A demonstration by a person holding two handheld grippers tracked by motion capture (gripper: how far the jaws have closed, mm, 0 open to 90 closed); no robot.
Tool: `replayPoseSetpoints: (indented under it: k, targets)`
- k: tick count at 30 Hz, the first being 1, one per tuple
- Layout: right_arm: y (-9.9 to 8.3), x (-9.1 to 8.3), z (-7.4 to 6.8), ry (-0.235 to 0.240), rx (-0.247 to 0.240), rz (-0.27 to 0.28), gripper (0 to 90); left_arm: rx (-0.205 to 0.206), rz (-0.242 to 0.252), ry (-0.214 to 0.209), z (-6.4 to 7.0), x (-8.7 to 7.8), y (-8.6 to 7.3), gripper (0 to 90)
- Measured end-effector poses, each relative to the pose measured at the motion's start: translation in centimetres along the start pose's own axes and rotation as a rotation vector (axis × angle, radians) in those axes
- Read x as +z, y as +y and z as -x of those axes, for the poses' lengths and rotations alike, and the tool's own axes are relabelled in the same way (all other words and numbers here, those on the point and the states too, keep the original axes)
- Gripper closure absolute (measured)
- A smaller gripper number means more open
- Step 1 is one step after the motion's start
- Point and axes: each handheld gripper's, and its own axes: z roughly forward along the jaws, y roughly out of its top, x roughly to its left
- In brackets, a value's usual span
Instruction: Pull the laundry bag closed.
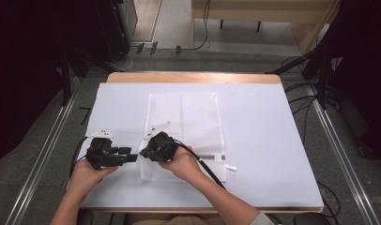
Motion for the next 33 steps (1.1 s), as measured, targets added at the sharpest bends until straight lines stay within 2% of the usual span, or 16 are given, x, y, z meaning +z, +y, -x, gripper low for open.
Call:
replayPoseSetpoints:
  k: [2,3,8,10,15,18,23,28,33]
  targets:
    - [0.1,-0.1,0.0,0.004,-0.001,0.0,87.9,0.006,-0.017,-0.009,0.2,0.4,0.0,48.9]
    - [0.1,-0.1,0.0,0.004,-0.001,-0.002,88.0,0.014,-0.04,-0.021,0.3,0.7,0.0,49.0]
    - [0.1,-0.3,-0.1,0.008,-0.007,0.002,87.9,0.088,-0.109,-0.042,1.1,1.9,0.0,54.4]
    - [0.2,-0.5,-0.2,0.014,-0.015,0.007,88.0,0.094,-0.117,-0.045,1.2,2.3,0.1,56.2]
    - [0.2,-0.9,-0.3,0.041,-0.009,0.0,88.0,0.082,-0.111,-0.052,0.9,2.6,0.3,60.2]
    - [0.2,-1.0,-0.3,0.054,-0.016,0.001,88.0,0.078,-0.107,-0.058,0.8,2.6,0.3,65.8]
    - [0.2,-1.0,-0.4,0.07,-0.018,-0.005,88.0,0.086,-0.114,-0.065,0.9,2.7,0.3,72.2]
    - [0.1,-0.8,-0.3,0.088,-0.019,-0.02,88.0,0.076,-0.139,-0.103,0.9,2.8,0.3,85.0]
    - [0.0,-0.6,-0.1,0.099,-0.01,-0.025,88.1,0.061,-0.147,-0.106,0.8,2.7,0.3,87.8]
